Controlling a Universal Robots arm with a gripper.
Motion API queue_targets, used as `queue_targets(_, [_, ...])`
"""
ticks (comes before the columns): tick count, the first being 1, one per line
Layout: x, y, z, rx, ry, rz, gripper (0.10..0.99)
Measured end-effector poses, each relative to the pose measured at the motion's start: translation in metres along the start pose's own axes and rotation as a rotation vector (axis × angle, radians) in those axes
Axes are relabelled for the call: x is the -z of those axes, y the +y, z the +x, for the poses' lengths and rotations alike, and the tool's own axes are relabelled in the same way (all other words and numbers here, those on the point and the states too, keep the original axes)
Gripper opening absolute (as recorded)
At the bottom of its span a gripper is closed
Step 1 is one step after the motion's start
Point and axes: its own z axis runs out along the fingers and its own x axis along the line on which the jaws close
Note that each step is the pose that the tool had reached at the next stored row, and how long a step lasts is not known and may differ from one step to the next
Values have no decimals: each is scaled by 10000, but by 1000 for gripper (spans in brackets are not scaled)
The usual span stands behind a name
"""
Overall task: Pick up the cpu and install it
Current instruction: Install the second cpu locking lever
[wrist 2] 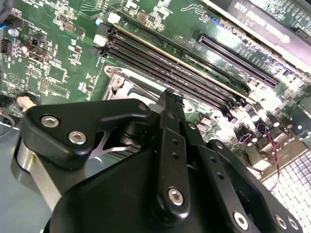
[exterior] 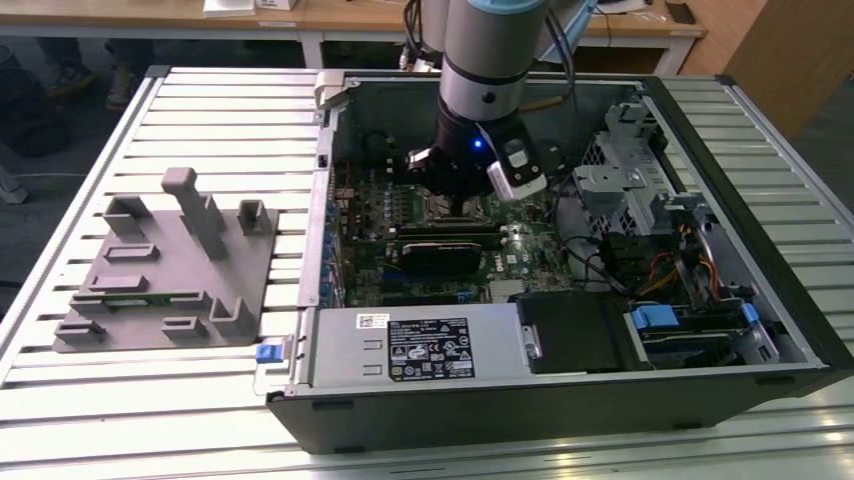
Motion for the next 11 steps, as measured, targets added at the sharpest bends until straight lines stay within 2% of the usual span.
queue_targets(11, [-17,-3,12,1,0,-2,106])
